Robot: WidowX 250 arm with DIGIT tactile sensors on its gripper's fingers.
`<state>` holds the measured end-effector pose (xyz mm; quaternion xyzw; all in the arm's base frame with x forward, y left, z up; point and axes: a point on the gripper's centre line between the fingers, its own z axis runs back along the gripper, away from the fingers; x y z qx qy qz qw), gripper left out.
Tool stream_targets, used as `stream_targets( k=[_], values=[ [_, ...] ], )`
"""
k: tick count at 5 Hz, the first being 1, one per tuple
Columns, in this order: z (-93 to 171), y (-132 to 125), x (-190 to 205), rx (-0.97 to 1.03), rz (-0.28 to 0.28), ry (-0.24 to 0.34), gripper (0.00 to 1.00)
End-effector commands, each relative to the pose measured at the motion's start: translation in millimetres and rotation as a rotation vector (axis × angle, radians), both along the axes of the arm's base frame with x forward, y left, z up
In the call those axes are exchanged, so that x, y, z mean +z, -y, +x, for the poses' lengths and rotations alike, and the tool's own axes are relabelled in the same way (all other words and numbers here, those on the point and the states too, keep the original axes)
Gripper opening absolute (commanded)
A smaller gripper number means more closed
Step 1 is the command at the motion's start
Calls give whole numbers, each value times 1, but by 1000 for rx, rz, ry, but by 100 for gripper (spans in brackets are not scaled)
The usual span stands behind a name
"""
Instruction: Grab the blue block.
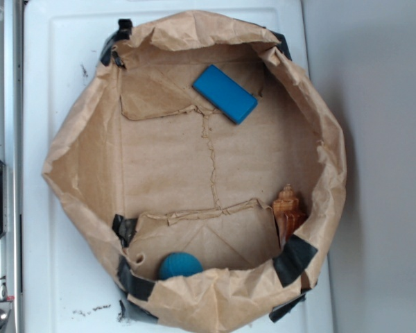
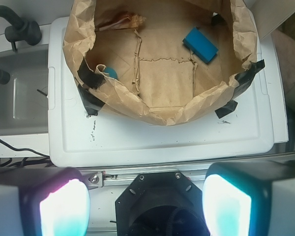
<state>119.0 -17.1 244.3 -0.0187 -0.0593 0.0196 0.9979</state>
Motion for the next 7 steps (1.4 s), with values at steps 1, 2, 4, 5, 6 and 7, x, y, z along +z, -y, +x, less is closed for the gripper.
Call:
stream_targets(
  k=[1, 2, 4, 5, 6, 7],
  values=[
    [0, 0, 0, 0, 0, 0, 100],
    [0, 0, 0, 0, 0, 0, 100],
    [85, -34, -48, -175, -73, 5, 100],
    [126, -56, -64, -381, -110, 9, 100],
    [126, -56, -64, -381, -110, 9, 100],
    [126, -56, -64, -381, -110, 9, 100]
  ],
)
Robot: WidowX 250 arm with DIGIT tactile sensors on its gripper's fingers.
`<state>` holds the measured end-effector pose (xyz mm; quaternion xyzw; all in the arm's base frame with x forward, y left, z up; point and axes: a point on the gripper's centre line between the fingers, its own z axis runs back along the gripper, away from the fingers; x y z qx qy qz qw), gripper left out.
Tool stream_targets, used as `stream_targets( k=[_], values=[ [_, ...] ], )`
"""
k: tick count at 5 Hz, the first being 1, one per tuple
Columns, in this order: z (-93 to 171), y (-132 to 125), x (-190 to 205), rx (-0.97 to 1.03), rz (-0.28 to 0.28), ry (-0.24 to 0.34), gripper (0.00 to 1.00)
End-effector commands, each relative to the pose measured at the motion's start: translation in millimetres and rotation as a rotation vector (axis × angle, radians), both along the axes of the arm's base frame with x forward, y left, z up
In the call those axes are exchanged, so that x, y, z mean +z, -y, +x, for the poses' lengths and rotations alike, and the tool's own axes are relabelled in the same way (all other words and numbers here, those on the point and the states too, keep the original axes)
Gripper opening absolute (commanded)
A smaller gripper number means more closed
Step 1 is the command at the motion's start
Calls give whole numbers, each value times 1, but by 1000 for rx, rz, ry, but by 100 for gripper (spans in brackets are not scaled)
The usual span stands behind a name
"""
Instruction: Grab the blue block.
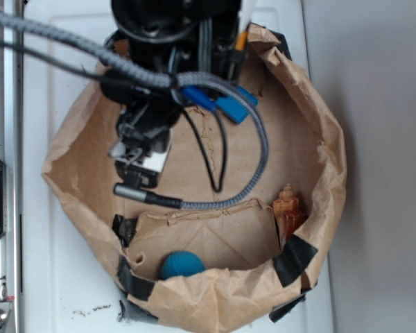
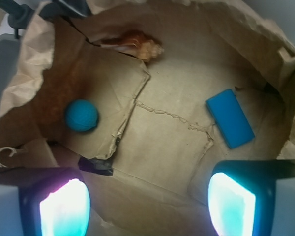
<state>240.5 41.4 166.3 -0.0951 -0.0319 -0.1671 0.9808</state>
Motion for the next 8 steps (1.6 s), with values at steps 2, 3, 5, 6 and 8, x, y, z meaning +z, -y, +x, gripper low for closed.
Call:
stream_targets(
  k=[2, 3, 5, 6, 8],
  values=[
    [6, -1, -21, -98, -17, 66, 100],
    [19, -2, -49, -177, 12, 130, 100],
    [54, -16, -87, -134, 79, 89, 100],
    [68, -28, -89, -91, 98, 95, 100],
    [71, -49, -95, -83, 108, 132, 100]
  ],
)
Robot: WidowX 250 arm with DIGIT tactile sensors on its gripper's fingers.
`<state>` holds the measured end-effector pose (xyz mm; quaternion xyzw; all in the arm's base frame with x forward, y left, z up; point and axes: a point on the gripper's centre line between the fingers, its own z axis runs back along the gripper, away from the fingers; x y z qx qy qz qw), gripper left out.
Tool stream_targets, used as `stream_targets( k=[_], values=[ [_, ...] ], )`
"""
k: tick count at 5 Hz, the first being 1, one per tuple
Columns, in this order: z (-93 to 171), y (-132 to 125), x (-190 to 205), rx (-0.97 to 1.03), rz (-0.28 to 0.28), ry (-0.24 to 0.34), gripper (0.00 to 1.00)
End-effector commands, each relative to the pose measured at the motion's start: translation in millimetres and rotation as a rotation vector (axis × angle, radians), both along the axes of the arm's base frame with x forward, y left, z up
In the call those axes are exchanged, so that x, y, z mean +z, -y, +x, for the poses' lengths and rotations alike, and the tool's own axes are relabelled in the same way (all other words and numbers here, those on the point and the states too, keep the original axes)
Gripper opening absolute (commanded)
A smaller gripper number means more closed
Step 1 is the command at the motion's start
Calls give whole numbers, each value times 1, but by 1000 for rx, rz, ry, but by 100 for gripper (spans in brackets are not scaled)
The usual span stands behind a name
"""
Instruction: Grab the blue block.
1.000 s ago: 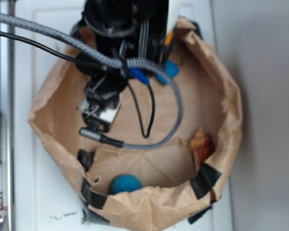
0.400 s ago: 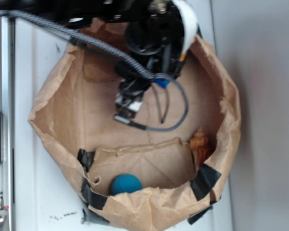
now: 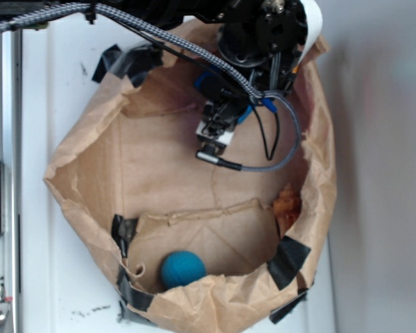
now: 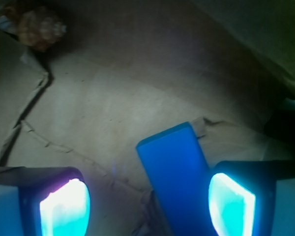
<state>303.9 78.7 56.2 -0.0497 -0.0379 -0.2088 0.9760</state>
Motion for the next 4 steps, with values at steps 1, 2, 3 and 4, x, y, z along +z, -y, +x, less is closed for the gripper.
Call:
stream_targets(
  k=[1, 2, 3, 4],
  values=[
    [11, -17, 8, -15, 12, 107, 100],
    [15, -15, -7, -33, 31, 96, 100],
    [16, -12, -24, -62, 60, 73, 100],
    [15, -8, -35, -69, 79, 60, 100]
  ],
)
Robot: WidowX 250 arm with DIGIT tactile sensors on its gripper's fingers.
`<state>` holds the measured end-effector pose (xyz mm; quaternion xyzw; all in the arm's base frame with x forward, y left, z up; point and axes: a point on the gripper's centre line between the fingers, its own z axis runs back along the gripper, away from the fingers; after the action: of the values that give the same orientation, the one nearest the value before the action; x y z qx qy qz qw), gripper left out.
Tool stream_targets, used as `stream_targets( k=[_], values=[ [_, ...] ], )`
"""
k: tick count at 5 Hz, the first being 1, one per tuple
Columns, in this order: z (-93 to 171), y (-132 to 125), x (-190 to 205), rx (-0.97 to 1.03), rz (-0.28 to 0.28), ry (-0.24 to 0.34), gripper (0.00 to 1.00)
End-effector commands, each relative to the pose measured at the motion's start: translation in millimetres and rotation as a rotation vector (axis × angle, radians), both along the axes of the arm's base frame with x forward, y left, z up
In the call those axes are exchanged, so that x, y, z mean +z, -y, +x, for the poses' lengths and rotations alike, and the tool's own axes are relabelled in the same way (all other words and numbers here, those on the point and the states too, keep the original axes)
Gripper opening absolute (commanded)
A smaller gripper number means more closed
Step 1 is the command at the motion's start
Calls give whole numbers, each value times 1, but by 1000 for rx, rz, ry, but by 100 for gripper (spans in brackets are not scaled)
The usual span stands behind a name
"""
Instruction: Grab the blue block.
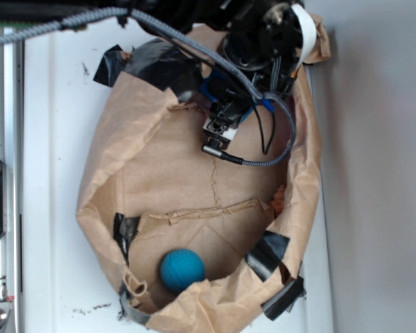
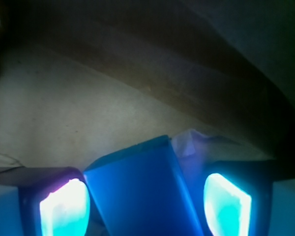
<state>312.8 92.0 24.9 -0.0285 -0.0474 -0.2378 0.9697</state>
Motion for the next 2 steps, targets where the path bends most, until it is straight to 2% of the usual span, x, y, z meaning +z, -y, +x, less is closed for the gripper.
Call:
stream_targets(
  k=[1, 2],
  values=[
    [2, 9, -6, 9, 43, 45, 0],
    [0, 11, 12, -3, -7, 69, 0]
  ],
)
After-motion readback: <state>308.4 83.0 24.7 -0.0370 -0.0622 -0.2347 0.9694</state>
